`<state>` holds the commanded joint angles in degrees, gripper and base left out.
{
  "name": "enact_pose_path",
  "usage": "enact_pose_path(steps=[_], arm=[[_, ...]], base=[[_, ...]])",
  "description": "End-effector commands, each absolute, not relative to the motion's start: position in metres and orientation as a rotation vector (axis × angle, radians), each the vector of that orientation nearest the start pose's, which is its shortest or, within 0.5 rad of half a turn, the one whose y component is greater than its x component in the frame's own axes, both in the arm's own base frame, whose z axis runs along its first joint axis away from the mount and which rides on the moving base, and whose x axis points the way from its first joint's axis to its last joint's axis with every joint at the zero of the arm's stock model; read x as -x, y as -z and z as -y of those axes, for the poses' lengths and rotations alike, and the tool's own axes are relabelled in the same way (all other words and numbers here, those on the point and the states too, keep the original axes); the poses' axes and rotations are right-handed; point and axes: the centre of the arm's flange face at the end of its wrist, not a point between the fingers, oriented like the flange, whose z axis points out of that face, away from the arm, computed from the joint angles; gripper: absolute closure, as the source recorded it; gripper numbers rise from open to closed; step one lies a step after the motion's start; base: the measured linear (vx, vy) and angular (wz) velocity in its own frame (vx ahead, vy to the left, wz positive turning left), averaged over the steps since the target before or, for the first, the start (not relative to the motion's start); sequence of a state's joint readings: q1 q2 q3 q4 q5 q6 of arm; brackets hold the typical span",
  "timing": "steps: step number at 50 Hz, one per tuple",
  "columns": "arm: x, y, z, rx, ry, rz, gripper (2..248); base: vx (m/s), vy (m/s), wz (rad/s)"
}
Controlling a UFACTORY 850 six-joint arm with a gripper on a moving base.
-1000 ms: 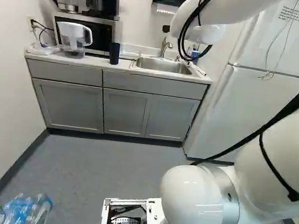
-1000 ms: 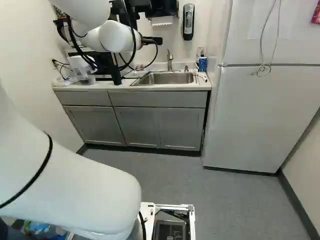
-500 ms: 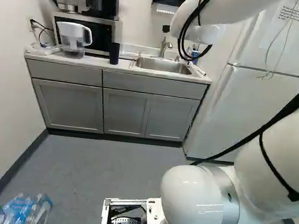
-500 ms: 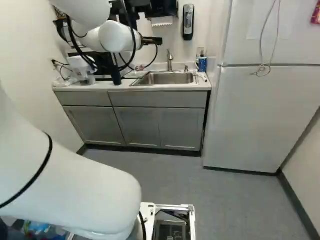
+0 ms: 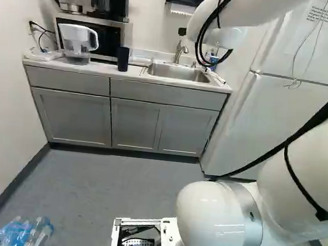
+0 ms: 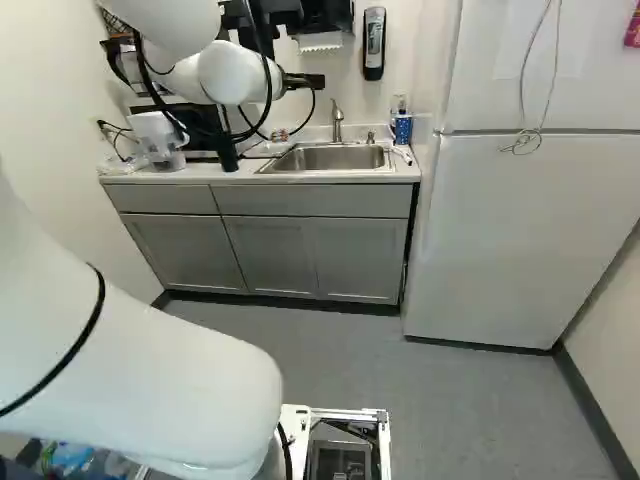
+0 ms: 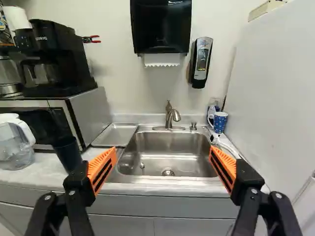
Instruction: Rinse the cup and place it in the tray
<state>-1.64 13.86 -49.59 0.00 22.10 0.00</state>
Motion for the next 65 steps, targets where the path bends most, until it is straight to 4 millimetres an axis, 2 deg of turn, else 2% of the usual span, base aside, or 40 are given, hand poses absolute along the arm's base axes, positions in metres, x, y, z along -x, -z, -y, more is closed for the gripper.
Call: enact_pose_path(steps=[65], arm=[[-0.4442,-0.6794,0.0127,2.32,2.147,-0.033,3]], base=[[0.107,-0.069,-0.007]])
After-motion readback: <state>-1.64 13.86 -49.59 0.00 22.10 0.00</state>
